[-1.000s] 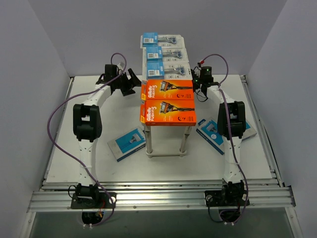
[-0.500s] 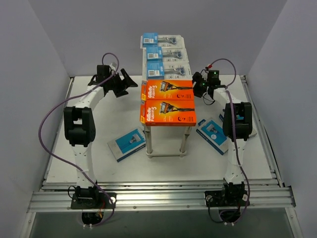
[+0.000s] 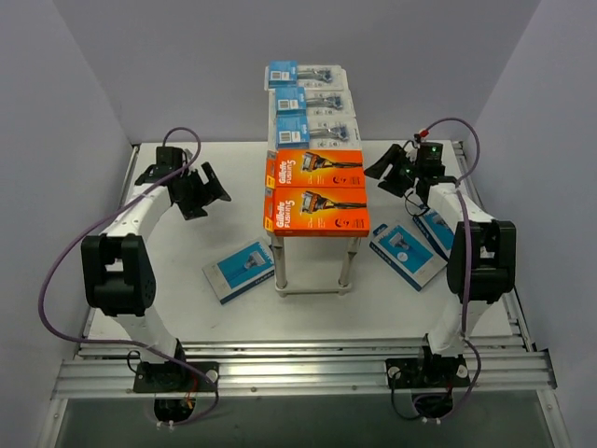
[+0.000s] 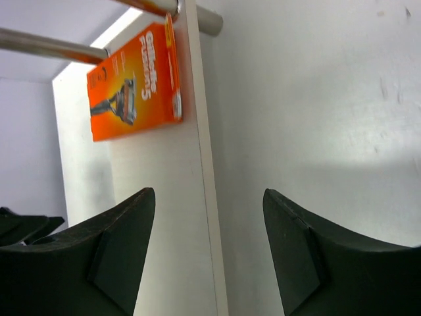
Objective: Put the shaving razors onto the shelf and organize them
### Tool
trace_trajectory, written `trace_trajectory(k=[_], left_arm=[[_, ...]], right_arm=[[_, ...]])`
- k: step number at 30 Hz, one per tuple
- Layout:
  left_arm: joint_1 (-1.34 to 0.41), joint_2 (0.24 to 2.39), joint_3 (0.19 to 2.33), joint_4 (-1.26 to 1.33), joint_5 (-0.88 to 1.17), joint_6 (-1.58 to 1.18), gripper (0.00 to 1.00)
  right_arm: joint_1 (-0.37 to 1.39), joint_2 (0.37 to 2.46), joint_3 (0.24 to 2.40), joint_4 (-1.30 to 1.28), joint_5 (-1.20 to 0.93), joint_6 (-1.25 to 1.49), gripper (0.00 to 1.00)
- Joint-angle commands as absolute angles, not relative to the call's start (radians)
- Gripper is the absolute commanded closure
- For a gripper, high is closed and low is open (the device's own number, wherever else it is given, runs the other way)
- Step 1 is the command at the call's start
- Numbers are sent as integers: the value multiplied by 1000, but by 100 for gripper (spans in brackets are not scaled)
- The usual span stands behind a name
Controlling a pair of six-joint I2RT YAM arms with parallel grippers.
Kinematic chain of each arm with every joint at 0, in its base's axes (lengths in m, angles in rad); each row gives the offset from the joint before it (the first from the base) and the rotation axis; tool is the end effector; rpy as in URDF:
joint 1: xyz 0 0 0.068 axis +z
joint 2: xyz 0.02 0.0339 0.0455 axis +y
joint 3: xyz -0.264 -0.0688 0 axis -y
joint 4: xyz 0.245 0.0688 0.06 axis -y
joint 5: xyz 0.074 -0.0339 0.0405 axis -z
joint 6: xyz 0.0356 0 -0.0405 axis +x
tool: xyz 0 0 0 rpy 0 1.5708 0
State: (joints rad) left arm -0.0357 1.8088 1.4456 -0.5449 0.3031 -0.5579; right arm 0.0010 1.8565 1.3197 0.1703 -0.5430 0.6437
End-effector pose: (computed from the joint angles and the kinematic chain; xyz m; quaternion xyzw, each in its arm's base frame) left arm 0.3984 -0.0249 0.2540 -0.1939 0.9158 -0.2306 0.2658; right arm 0.4331 0.0188 0.2556 0.1066 0.8013 0.3825 0.4475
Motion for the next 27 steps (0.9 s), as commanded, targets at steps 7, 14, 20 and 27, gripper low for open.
trace_trajectory(k=[7, 14, 20, 27], left_arm=[[-23, 1491, 1181, -612, 238, -453, 6], [-14, 1381, 1132, -592, 242, -364, 6], [-26, 1279, 1052, -522, 311, -342, 6], [-29, 1255, 1054, -509, 397, -353, 6]], right_arm=[[6, 1567, 1135, -41, -358, 508, 37], [5, 1445, 1091, -208, -136, 479, 37], [5, 1388, 1077, -363, -5, 488, 36], [5, 1353, 1010, -480, 121, 578, 5]])
